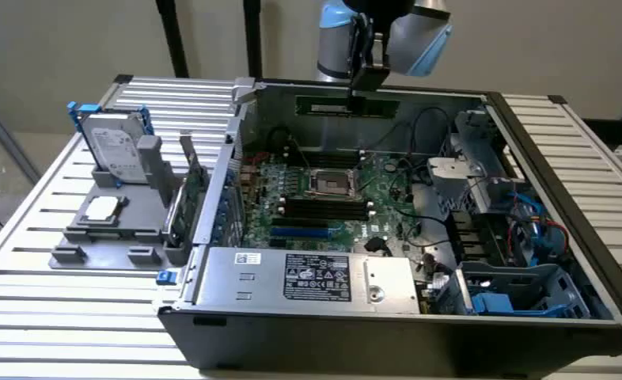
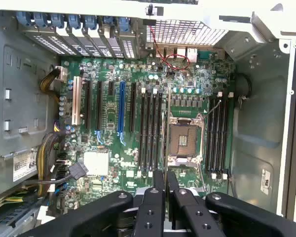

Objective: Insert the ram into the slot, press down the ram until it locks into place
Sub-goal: 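Insert the ram into the slot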

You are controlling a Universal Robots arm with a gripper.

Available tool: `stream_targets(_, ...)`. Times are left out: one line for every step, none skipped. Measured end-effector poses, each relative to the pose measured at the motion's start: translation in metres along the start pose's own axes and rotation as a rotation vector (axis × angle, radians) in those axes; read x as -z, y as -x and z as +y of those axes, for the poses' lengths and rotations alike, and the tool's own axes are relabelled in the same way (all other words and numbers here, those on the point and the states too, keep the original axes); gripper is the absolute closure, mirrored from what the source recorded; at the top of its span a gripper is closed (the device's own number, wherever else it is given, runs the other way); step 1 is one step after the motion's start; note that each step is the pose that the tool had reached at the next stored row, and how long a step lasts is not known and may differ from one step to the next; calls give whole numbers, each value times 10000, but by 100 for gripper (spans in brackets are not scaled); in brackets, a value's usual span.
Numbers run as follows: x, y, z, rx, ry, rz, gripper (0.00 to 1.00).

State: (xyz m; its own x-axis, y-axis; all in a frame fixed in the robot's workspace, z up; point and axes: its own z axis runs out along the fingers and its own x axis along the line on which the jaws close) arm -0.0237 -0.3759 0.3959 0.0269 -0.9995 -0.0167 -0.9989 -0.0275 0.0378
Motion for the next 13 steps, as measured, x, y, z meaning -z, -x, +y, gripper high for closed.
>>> stream_targets(0, 0, 0, 0, 0, -1, 86)
stream_targets(0, 0, 0, -1, 0, 0, 86)
stream_targets(0, 0, 0, -1, 0, -1, 86)
stream_targets(0, 0, 0, 0, 0, -1, 86)
stream_targets(0, 0, 0, 0, 0, 0, 86)
stream_targets(0, 0, 0, -1, 0, -1, 86)
stream_targets(0, 0, 0, -1, 0, -1, 86)
stream_targets(0, 0, 0, 0, 0, -1, 86)
stream_targets(0, 0, 0, 0, 0, -1, 86)
stream_targets(0, 0, 0, 0, 0, 0, 86)
stream_targets(-1, 1, 1, -1, -2, 1, 86)
stream_targets(-4, 1, 0, -1, -2, 6, 86)
stream_targets(-11, 1, 0, -1, -1, 18, 86)
